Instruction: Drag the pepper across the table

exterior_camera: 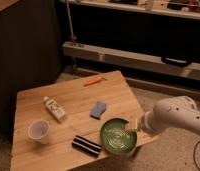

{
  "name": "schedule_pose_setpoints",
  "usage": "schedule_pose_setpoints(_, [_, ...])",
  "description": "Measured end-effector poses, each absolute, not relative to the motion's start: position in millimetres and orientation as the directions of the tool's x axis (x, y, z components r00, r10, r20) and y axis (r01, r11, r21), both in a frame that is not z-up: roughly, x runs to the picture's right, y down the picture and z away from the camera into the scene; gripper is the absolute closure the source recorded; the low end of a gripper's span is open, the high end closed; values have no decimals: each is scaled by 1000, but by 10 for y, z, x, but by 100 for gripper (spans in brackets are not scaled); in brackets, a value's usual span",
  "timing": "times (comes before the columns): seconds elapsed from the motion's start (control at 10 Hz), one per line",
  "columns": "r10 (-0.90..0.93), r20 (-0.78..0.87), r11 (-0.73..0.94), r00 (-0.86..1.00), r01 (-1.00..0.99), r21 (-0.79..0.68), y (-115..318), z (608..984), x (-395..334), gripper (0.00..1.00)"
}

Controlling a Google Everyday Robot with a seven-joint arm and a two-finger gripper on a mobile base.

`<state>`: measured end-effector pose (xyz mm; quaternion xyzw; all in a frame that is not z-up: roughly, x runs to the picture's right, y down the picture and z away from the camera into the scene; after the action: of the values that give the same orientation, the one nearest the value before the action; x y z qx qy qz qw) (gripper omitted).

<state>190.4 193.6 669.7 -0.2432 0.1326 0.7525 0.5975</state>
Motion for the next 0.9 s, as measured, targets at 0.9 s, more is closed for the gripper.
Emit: schedule_pose_setpoints(0.9, [835,-525,-251,-166,-963,-96,1754,6890,1836,27])
